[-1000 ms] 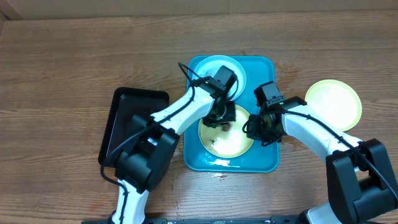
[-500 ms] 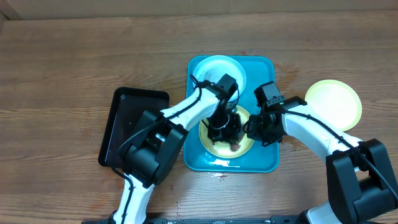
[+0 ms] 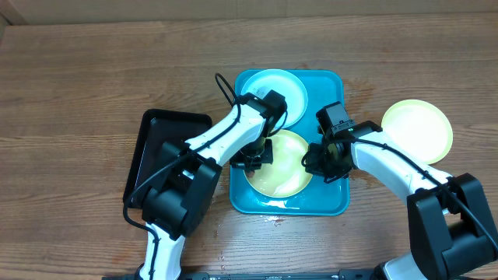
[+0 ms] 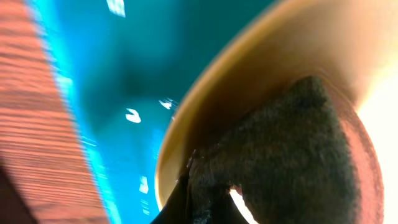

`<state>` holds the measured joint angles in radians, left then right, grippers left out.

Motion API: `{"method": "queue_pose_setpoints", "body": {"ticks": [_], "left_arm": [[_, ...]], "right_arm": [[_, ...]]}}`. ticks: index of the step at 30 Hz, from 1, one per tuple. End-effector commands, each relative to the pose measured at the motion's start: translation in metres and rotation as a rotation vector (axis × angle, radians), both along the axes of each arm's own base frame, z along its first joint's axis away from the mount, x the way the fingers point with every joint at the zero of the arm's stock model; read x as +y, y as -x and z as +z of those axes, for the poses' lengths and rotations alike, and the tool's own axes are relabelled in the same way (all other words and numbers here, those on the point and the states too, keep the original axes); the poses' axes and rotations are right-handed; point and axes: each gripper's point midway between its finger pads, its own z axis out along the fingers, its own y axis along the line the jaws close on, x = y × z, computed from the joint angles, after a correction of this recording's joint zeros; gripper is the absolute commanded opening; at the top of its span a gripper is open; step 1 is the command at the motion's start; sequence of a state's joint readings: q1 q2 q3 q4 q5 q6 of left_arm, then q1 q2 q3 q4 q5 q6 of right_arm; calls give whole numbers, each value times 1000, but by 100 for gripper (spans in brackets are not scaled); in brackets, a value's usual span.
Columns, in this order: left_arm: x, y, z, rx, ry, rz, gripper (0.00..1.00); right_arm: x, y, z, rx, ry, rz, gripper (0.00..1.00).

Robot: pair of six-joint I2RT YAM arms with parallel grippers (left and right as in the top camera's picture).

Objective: Clean dirty plates on tray and stack at the side
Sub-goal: 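Pick up the sponge with the left gripper and scrub the held yellow plate, then lift the yellow plate with the right gripper and stack it on the first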

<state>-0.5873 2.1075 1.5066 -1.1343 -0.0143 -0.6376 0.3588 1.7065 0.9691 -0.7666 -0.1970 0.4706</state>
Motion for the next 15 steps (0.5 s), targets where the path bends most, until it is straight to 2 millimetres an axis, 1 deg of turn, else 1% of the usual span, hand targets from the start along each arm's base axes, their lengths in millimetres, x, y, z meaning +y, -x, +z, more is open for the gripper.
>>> {"method": "queue_pose_setpoints", "body": {"ticks": [1,2,3,6,8,9,10,11,12,13,15], "left_arm": [[49,-21,9,-88,-174,52,5],[46,-20,13,-87,-143,62,4],[40,-21,22,-92,-92,77,4],[29,-22,55,-122,55,104,4],[33,-26,81,-172,119,113,4],[39,-29,92,-198,128,124,4],[54,-33,107,-239,122,135,4],[66,-34,114,-260,106,149,4],[92,-36,123,-283,51,185,4],[111,-35,124,-281,10,215,4],[138,-31,119,-248,-43,259,4]], "right_arm": [[-16,-4,0,-24,67,-24,4],[-16,-4,0,-24,67,-24,4],[-16,-4,0,-23,68,-24,4],[-16,-4,0,-23,68,-24,4],[-17,-4,0,-22,73,-24,4],[-17,-4,0,-22,73,-24,4],[-18,-4,0,-24,80,-26,4],[-20,-5,-1,-27,88,-27,4],[-22,-6,-1,-34,105,-29,4],[-23,-7,-1,-38,111,-29,4],[-23,-8,-1,-43,108,-29,4]]}}
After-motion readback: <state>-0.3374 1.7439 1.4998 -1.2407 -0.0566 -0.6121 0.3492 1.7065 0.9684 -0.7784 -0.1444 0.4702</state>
